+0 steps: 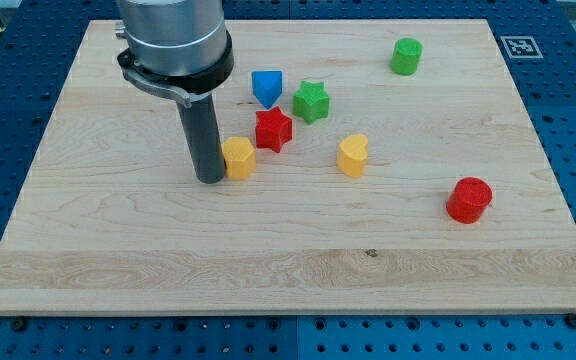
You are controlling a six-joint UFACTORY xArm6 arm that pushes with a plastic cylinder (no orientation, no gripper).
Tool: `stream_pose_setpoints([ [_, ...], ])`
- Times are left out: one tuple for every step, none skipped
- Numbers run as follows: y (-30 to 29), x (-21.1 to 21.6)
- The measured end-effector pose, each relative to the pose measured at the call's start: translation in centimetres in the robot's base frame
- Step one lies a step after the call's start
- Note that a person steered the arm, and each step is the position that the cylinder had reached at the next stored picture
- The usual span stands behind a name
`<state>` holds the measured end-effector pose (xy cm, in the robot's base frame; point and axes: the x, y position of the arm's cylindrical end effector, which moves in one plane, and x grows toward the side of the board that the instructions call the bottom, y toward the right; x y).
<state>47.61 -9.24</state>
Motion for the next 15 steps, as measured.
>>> stream_pose_setpoints([
  [0.5,4.2],
  [3.9,7.5],
  [7.1,7.2],
  [8.2,4.3],
  [9.4,1.0],
  [11.3,-1.7],
  [13.4,-4.1],
  [16.0,-4.8],
  [17.4,-3.9],
  [17.4,-3.2],
  [16.3,-3.2],
  [14.3,-3.2],
  [13.9,-2.2],
  [13.9,0.3],
  [14.1,2.2],
])
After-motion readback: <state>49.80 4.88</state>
